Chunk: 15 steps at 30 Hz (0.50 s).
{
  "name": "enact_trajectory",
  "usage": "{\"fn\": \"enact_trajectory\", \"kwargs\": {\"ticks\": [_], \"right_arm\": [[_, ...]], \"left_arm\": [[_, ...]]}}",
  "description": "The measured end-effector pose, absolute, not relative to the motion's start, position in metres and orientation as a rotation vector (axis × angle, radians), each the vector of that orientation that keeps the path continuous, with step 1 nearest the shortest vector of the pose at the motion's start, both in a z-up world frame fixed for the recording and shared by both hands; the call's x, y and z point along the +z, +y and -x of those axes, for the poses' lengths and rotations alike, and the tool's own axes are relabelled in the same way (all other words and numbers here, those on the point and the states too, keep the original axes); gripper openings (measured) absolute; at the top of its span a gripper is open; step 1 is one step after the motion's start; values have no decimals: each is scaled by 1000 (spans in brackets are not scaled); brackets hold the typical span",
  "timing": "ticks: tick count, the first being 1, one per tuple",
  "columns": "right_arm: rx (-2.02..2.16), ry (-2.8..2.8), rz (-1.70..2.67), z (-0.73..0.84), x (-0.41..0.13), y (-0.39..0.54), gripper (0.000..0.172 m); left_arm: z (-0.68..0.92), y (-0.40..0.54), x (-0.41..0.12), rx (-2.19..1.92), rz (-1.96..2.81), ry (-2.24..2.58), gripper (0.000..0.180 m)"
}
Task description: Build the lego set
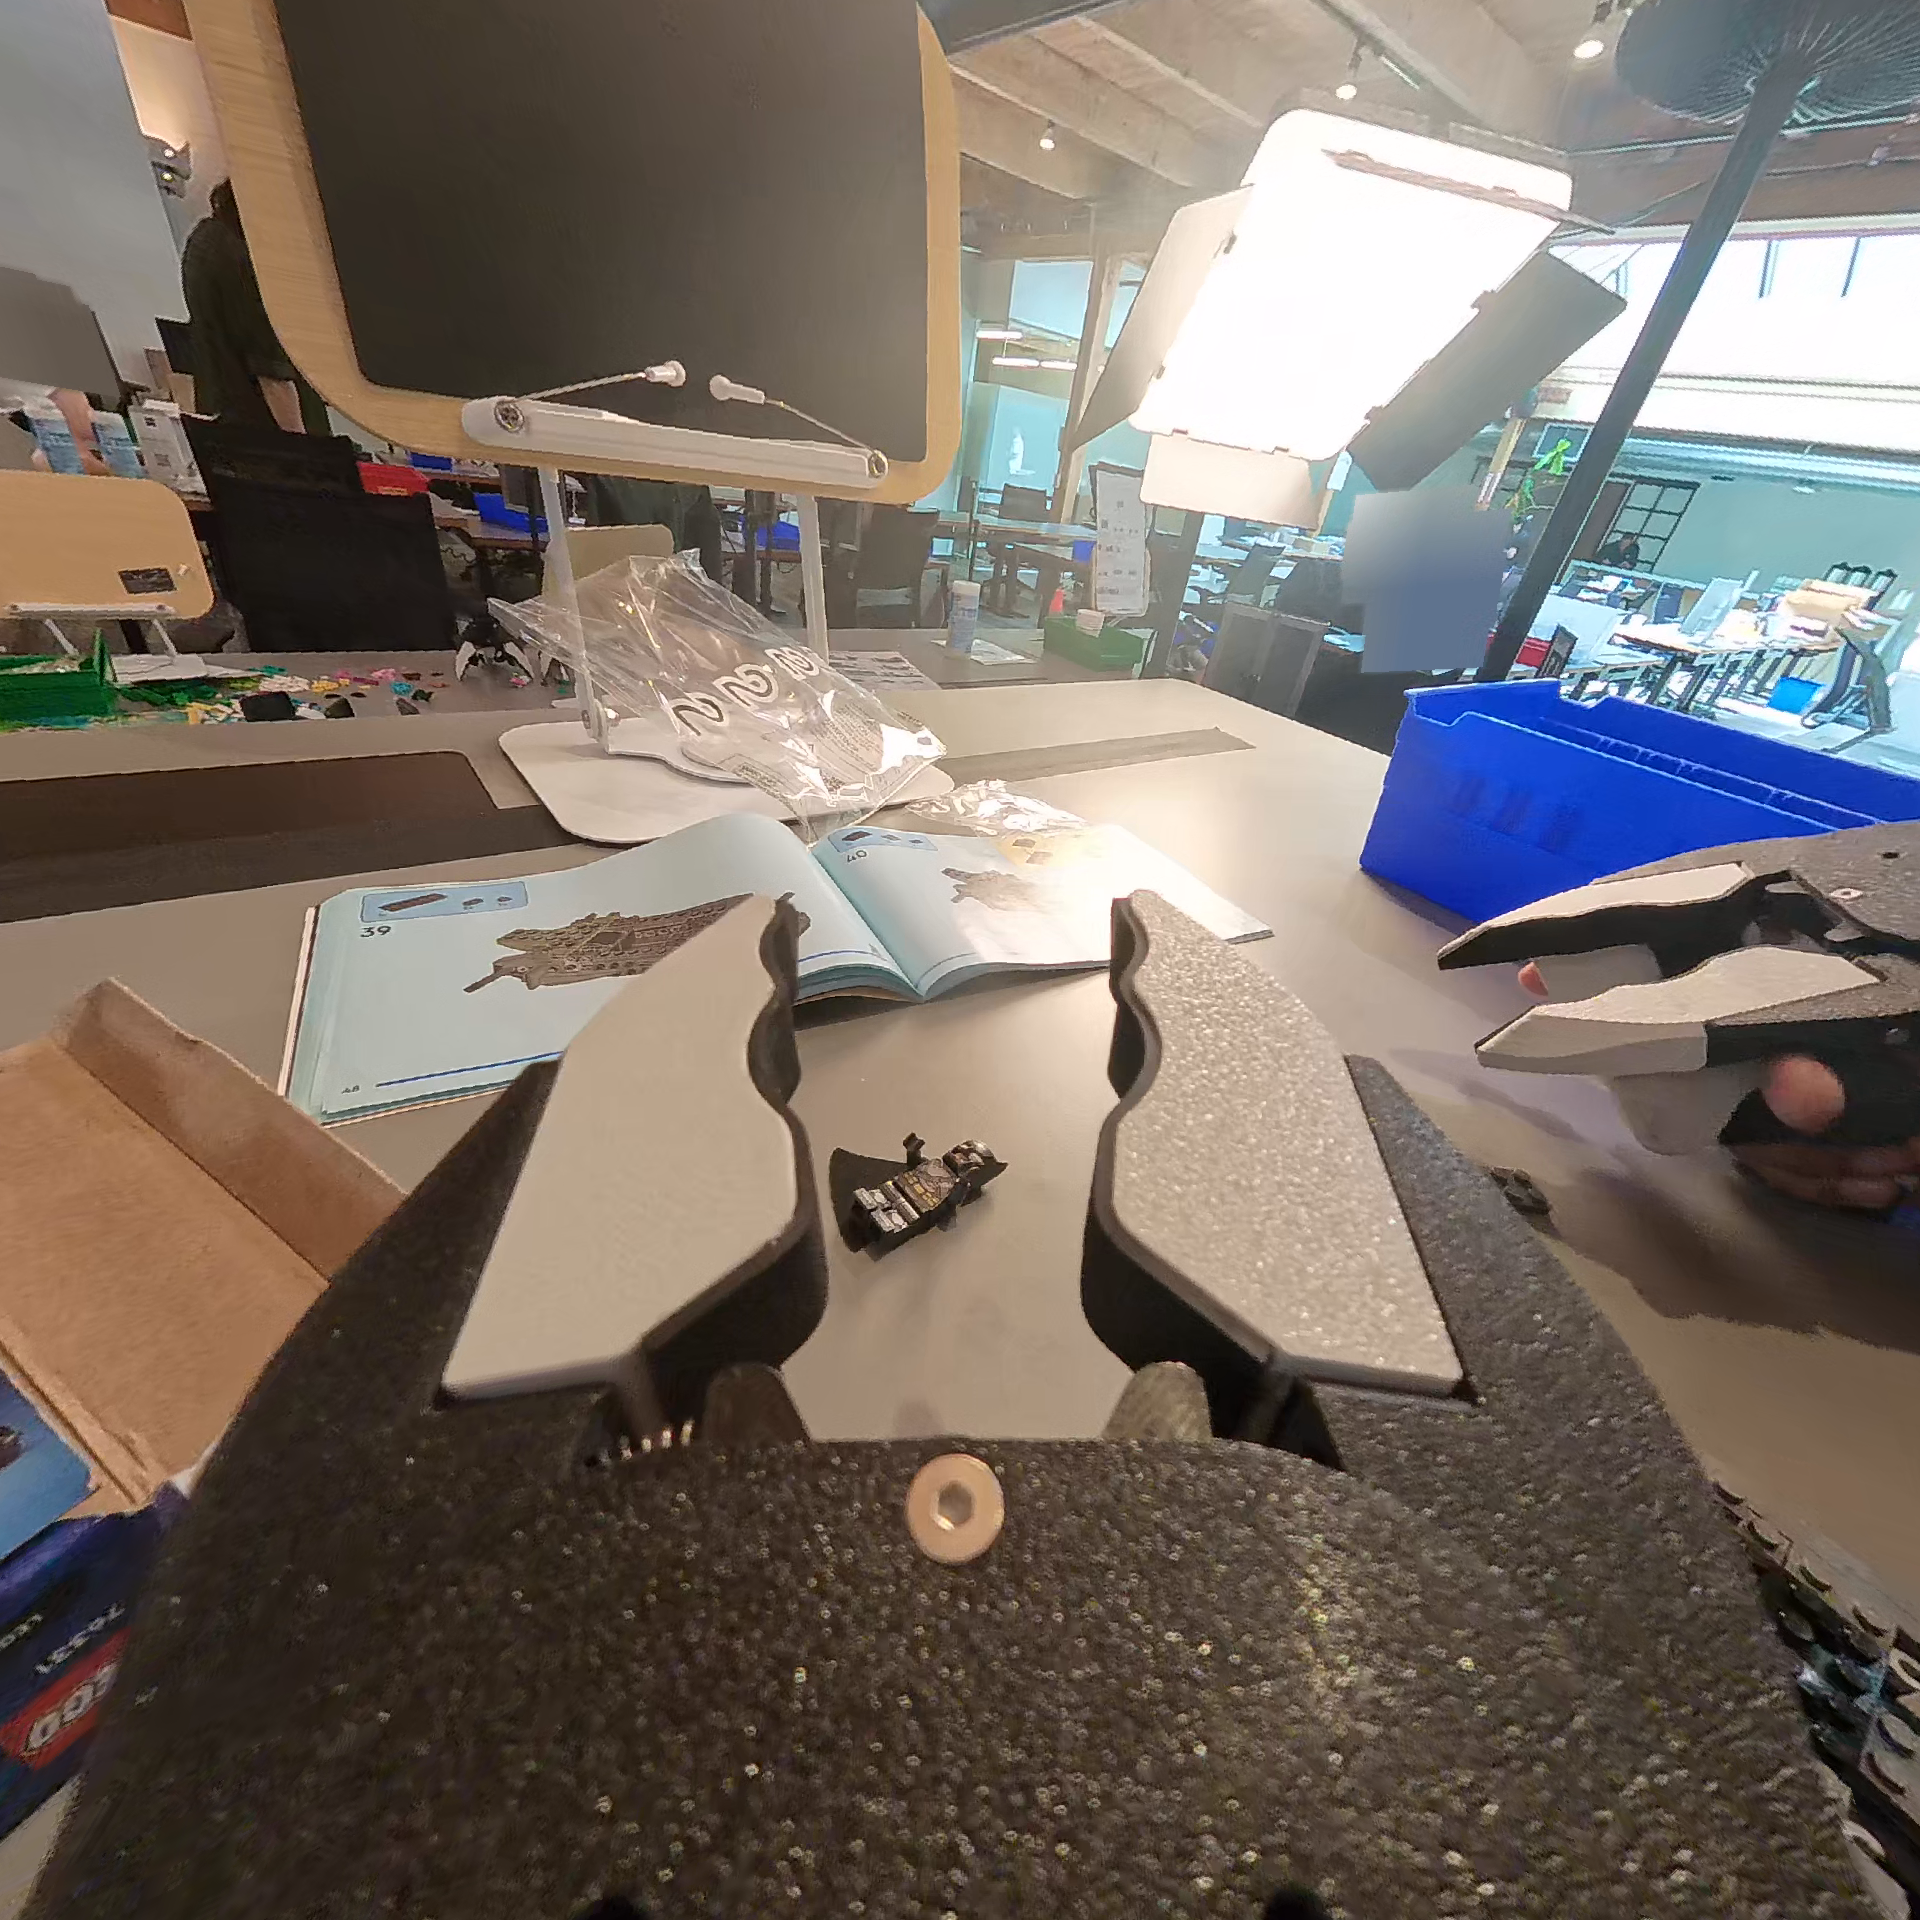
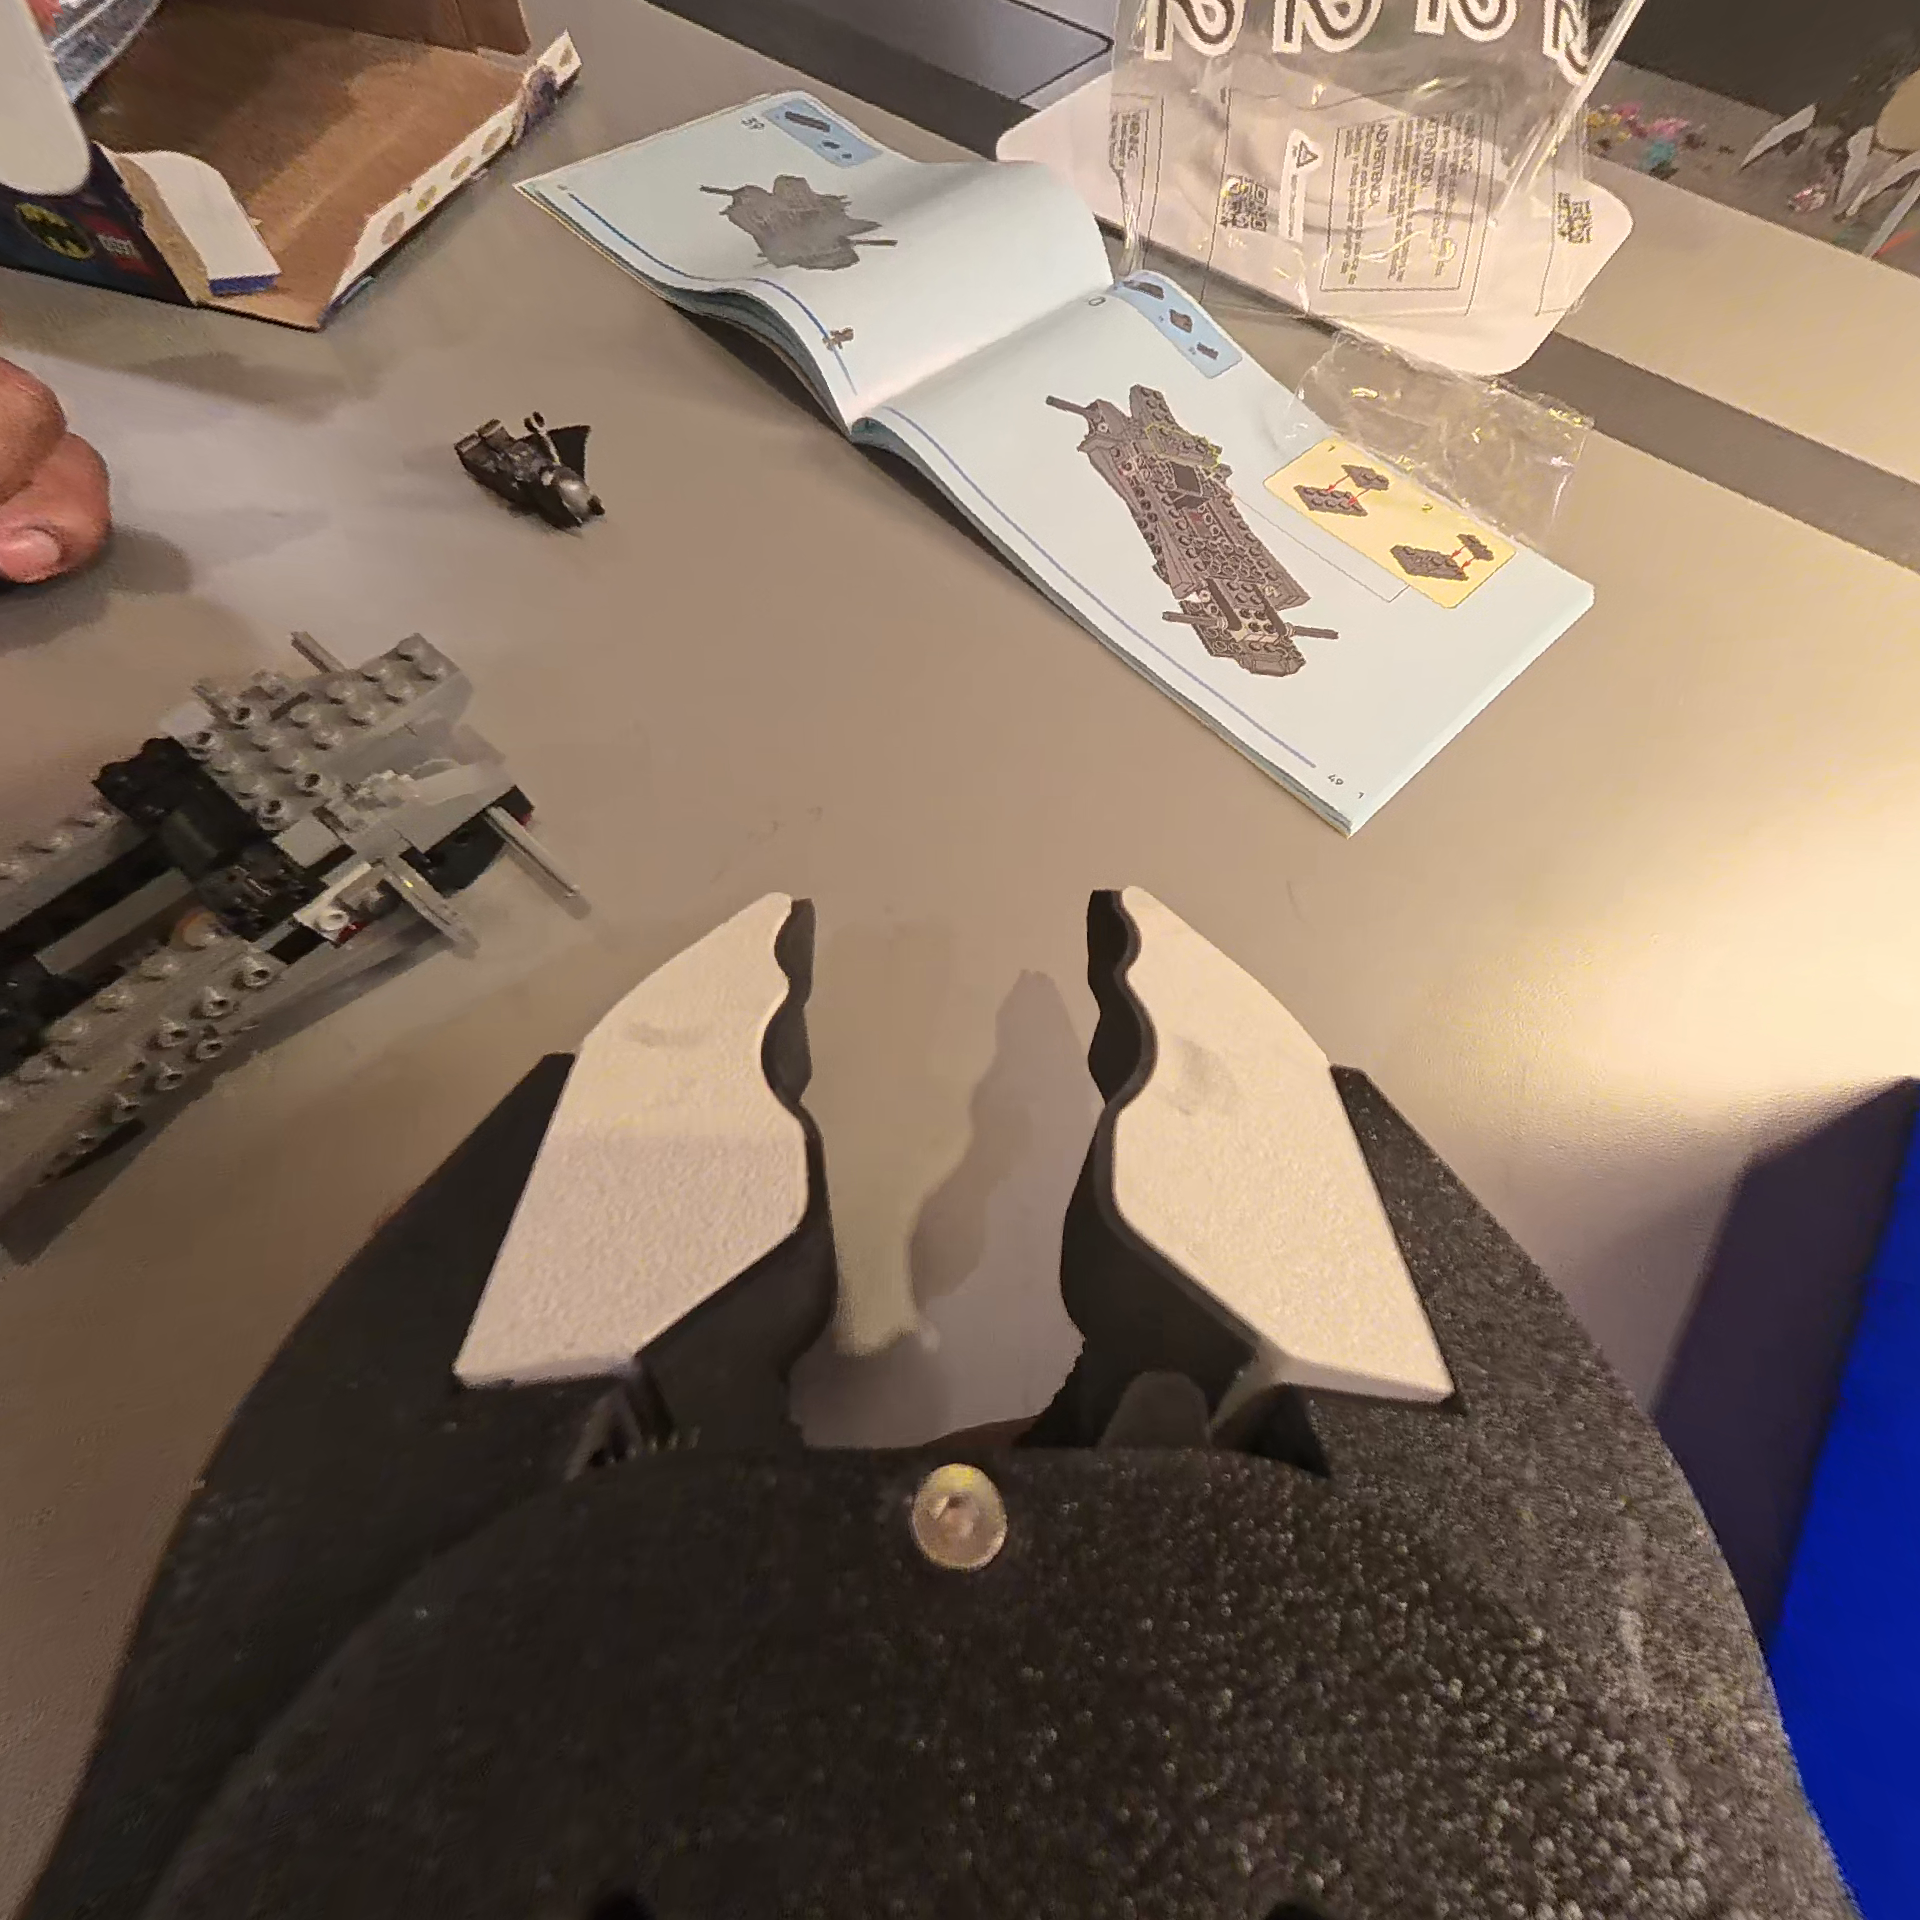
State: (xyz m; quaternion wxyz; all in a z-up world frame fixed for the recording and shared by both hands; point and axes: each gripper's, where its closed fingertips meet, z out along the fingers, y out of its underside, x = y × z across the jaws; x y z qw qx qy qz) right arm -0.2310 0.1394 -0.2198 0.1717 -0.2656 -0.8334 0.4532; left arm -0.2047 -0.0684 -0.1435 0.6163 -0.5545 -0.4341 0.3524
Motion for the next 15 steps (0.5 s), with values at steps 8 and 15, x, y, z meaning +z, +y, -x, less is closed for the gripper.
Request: {"fn": "enact_trajectory", "kwargs": {"ticks": [8,15], "right_arm": [[1634,-2351,673,180,-175,129,47],[1543,-2393,704,132,-117,186,43]], "left_arm": [[207,-64,-146,815,1311,-997,58],[207,-68,-145,789,1279,-1007,58]]}}
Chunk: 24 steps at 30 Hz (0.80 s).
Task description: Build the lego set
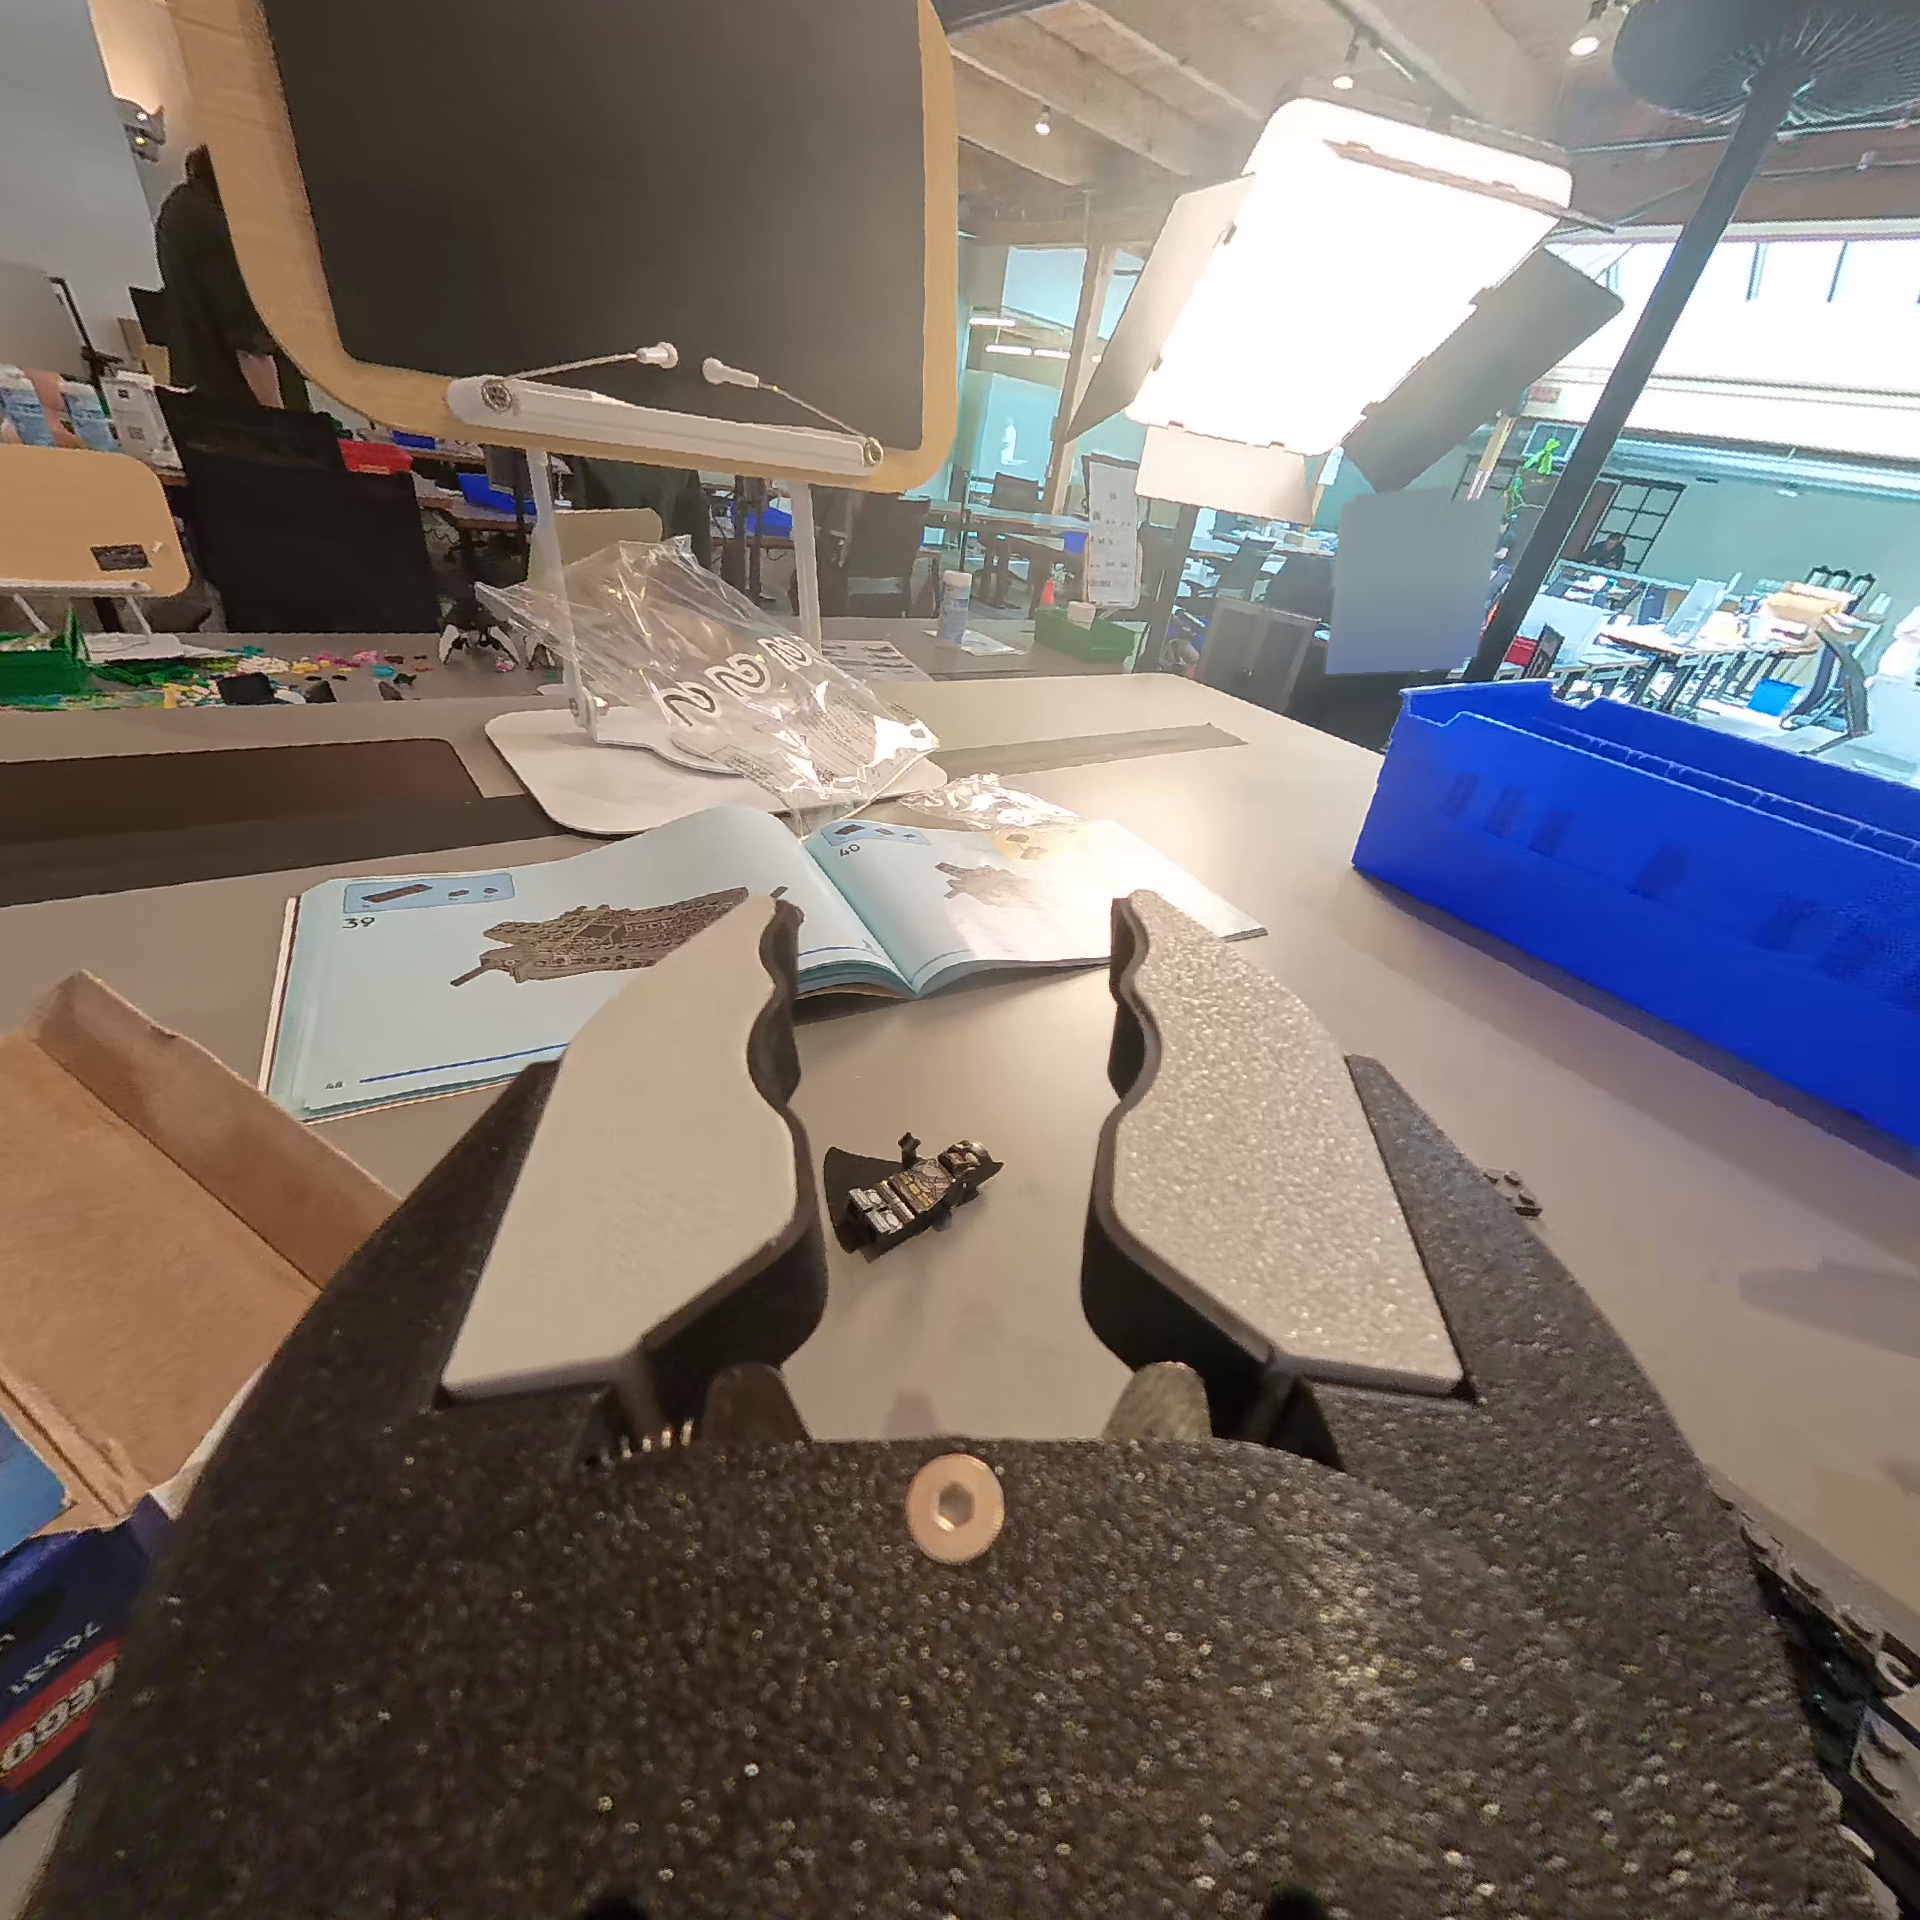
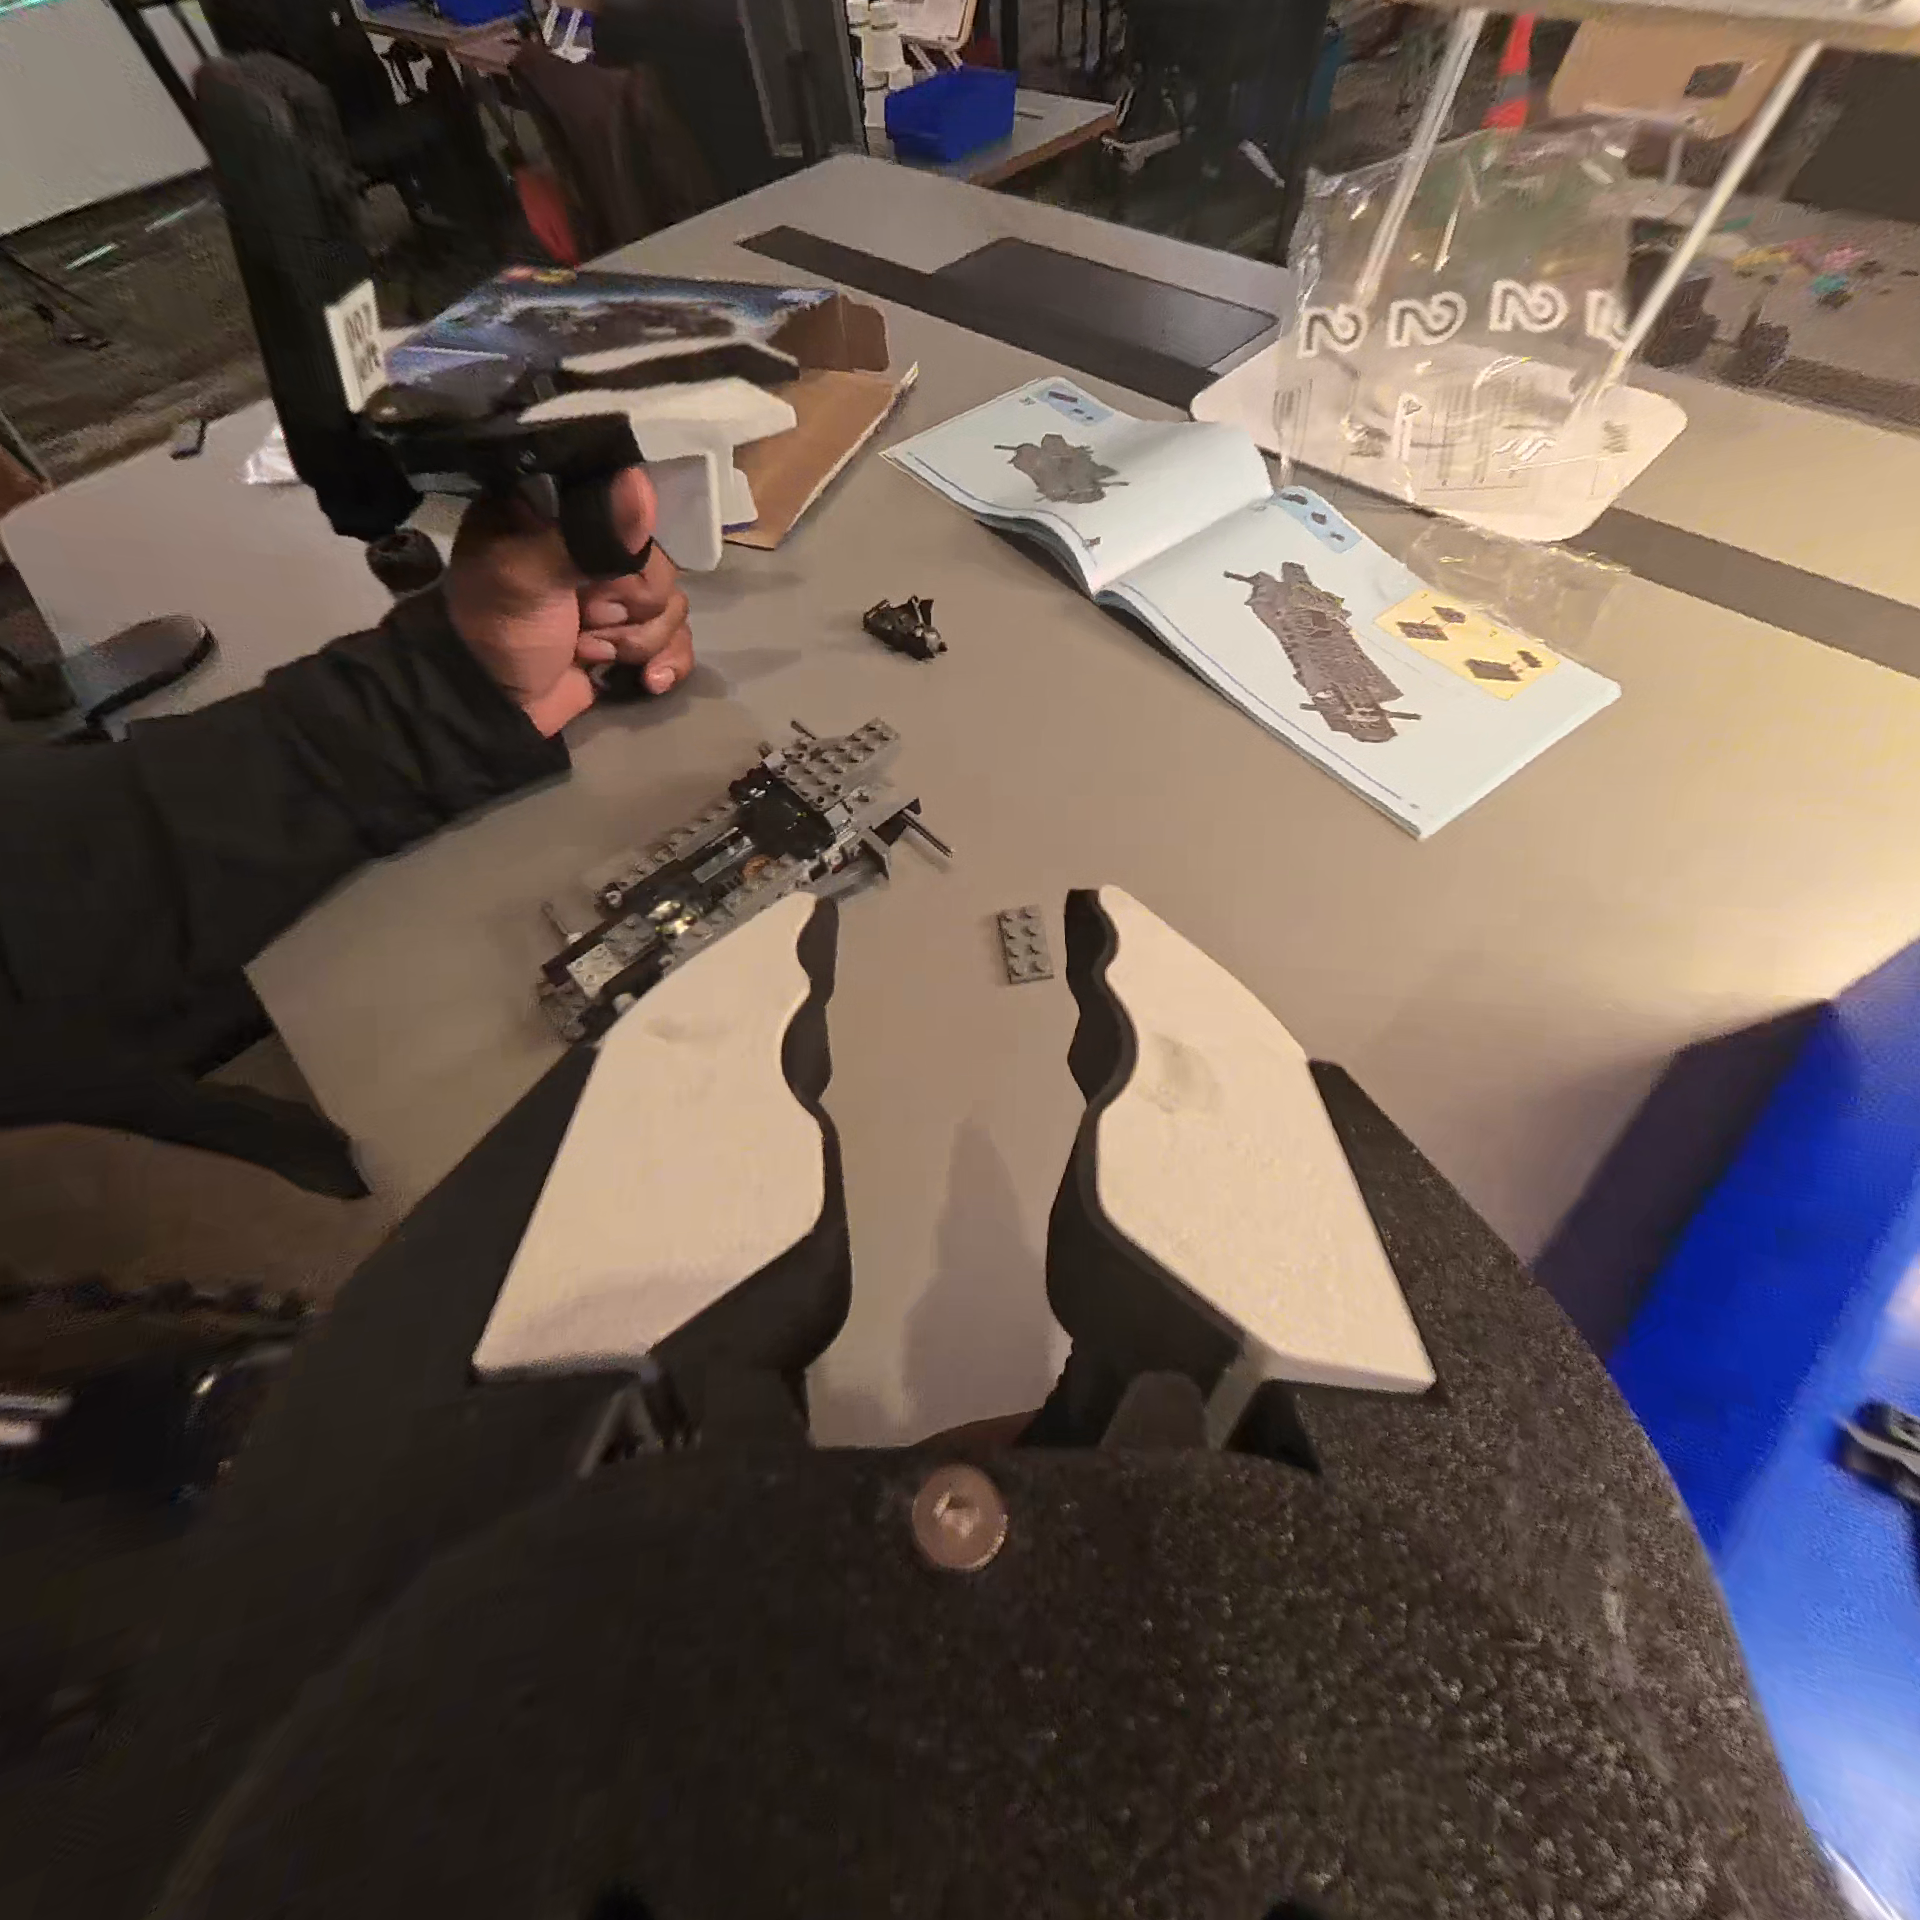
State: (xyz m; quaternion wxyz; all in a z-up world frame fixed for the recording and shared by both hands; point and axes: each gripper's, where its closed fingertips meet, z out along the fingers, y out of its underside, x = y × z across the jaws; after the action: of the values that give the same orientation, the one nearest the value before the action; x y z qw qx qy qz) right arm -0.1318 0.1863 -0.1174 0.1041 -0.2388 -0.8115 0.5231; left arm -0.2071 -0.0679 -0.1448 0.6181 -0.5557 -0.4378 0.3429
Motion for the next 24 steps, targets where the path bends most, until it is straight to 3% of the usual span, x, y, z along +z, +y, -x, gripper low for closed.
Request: {"fn": "enact_trajectory", "kwargs": {"ticks": [7,13,24], "right_arm": [[1293,-2262,947,170,-92,313,43],[1055,-2304,1205,190,-136,396,43],[864,-2484,1303,188,-192,419,37]], "left_arm": [[207,-70,-144,729,1253,-1007,58],[208,-73,-145,697,1230,-1018,58],[210,-73,-147,666,1237,-1033,58]]}}
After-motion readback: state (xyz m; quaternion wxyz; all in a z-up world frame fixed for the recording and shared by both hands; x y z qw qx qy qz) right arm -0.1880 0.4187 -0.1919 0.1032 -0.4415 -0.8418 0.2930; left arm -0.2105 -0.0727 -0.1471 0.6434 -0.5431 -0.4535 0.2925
